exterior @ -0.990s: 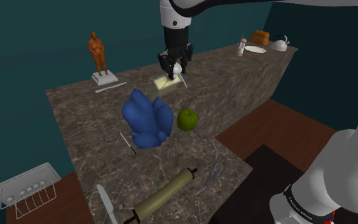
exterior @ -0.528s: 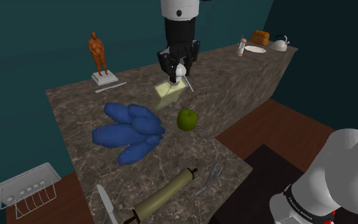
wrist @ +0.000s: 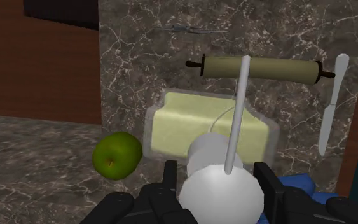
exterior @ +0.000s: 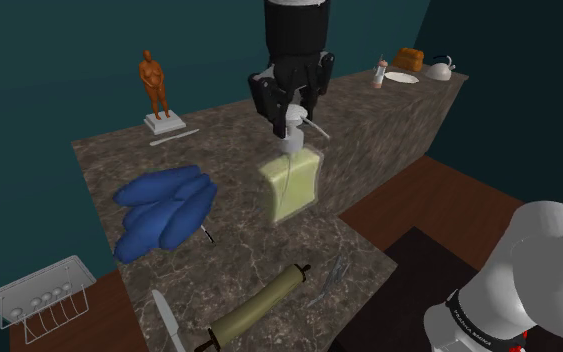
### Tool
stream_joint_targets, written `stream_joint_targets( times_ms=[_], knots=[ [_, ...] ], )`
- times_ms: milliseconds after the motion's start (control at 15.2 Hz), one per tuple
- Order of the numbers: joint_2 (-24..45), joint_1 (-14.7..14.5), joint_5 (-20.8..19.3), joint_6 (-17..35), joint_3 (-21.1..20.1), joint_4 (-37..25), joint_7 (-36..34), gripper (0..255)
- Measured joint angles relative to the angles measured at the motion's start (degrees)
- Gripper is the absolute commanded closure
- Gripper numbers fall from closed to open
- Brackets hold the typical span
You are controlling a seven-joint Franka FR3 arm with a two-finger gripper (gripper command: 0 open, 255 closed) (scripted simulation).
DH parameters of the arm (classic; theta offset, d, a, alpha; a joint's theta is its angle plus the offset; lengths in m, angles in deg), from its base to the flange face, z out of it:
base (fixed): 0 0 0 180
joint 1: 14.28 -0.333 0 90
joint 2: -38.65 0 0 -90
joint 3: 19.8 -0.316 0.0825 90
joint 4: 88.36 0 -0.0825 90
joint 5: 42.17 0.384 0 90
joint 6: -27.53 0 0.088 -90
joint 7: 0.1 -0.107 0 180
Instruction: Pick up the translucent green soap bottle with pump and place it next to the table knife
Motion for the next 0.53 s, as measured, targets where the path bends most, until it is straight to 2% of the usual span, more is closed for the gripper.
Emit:
stream_joint_targets(
  times_ms=[528],
  knots=[
    [-2.3,-3.5,2.6,-7.2,-5.8,-4.5,-9.0,255]
  ],
)
